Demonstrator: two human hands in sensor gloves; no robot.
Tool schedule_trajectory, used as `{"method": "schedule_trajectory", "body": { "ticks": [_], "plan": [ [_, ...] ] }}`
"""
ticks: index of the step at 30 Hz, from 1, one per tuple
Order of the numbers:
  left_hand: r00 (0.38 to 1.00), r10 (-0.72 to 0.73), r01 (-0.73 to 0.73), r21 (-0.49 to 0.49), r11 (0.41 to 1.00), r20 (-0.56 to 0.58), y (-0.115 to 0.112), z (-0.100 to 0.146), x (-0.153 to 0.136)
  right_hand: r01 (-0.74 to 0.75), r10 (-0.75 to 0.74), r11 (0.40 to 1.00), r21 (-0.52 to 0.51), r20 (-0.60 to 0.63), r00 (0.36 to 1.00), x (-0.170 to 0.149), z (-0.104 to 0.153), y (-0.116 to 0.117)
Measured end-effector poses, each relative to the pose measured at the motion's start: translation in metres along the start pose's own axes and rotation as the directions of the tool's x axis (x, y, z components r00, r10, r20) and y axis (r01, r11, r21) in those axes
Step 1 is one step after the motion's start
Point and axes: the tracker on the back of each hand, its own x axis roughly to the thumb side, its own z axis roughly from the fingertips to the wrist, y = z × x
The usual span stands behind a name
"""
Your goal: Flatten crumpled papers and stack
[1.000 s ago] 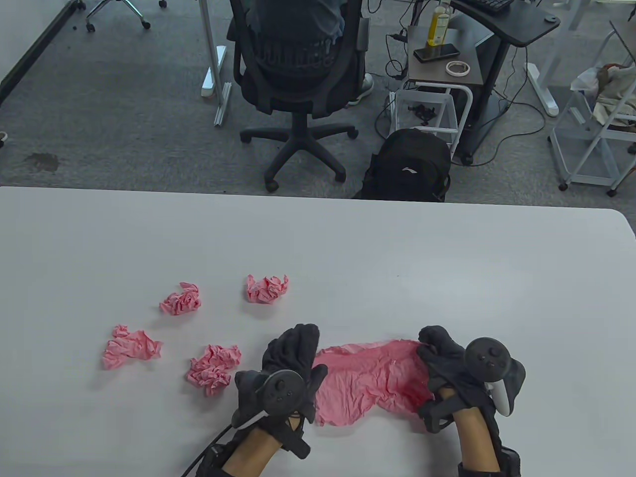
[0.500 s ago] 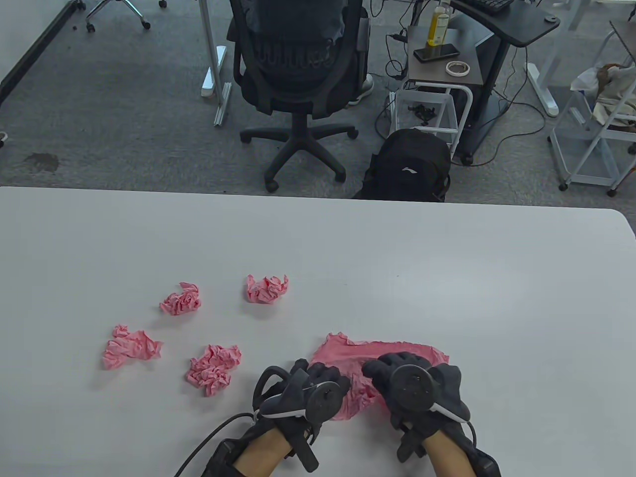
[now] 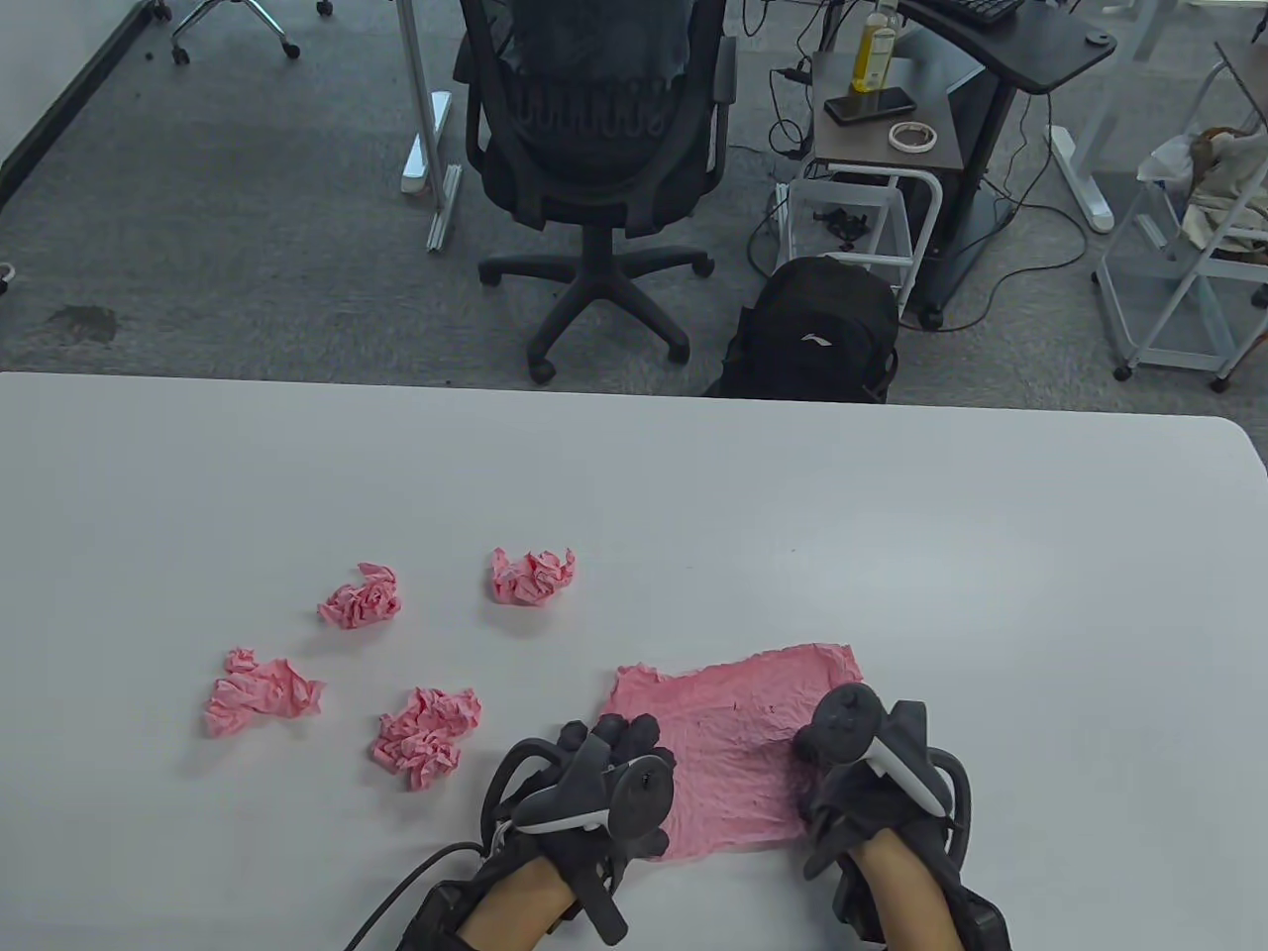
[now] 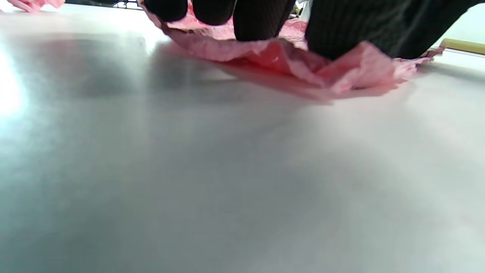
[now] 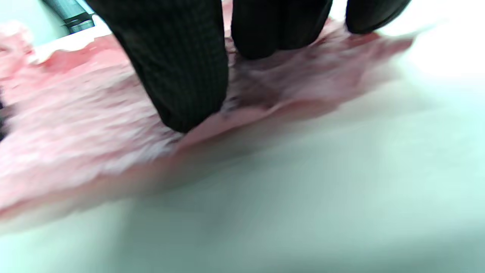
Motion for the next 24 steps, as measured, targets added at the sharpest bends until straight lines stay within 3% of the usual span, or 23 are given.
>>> {"method": "schedule_trajectory", "body": {
  "ticks": [4, 6, 8, 9, 11, 13, 16, 18, 20, 21, 23, 24],
  "plan": [
    [0.996, 0.087, -0.09, -0.115, 0.989, -0.031, -0.005, -0.001, -0.009, 0.025, -0.025, 1.0, -0.009, -0.1, 0.995, -0.022, -0.003, -0.008],
    [0.994, 0.107, -0.11, -0.116, 0.987, -0.028, -0.006, -0.001, -0.011, 0.019, -0.021, 1.0, -0.021, -0.125, 0.992, -0.024, -0.003, -0.01],
    [0.998, 0.061, -0.062, -0.117, 0.991, -0.017, -0.006, -0.001, -0.01, -0.054, 0.04, 0.992, -0.111, -0.123, 0.992, -0.018, 0.001, -0.014],
    [0.999, 0.038, -0.04, -0.106, 0.994, -0.017, -0.006, -0.001, -0.01, -0.077, 0.062, 0.982, -0.17, -0.091, 0.994, -0.013, 0.006, -0.017],
    [0.999, 0.034, -0.035, -0.097, 0.995, -0.007, -0.006, -0.002, -0.009, -0.012, 0.051, 0.951, -0.308, 0.116, 0.992, 0.011, 0.018, -0.02],
    [0.998, 0.068, -0.07, -0.134, 0.989, -0.015, -0.008, -0.005, -0.009, 0.045, 0.077, 0.936, -0.35, 0.328, 0.941, 0.039, 0.022, -0.008],
    [0.997, 0.078, -0.08, -0.152, 0.985, -0.021, -0.009, -0.007, -0.011, -0.066, 0.16, 0.975, -0.212, 0.46, 0.873, 0.075, 0.018, 0.02],
    [0.996, 0.083, -0.086, -0.156, 0.984, -0.026, -0.009, -0.006, -0.011, -0.169, 0.186, 0.982, -0.08, 0.438, 0.879, 0.085, 0.01, 0.035],
    [0.994, 0.106, -0.111, -0.182, 0.977, -0.037, -0.009, -0.006, -0.011, -0.211, 0.184, 0.977, 0.04, 0.347, 0.92, 0.076, -0.003, 0.033],
    [0.993, 0.11, -0.116, -0.195, 0.974, -0.042, -0.009, -0.006, -0.011, -0.164, 0.14, 0.985, 0.044, 0.337, 0.931, 0.068, -0.008, 0.029],
    [0.992, 0.115, -0.123, -0.205, 0.971, -0.049, -0.009, -0.005, -0.011, -0.009, 0.014, 1.0, -0.03, 0.181, 0.983, 0.033, -0.025, 0.016],
    [0.991, 0.121, -0.129, -0.206, 0.97, -0.052, -0.009, -0.005, -0.011, 0.056, -0.052, 0.998, -0.019, 0.139, 0.989, 0.016, -0.031, 0.011]
  ]
}}
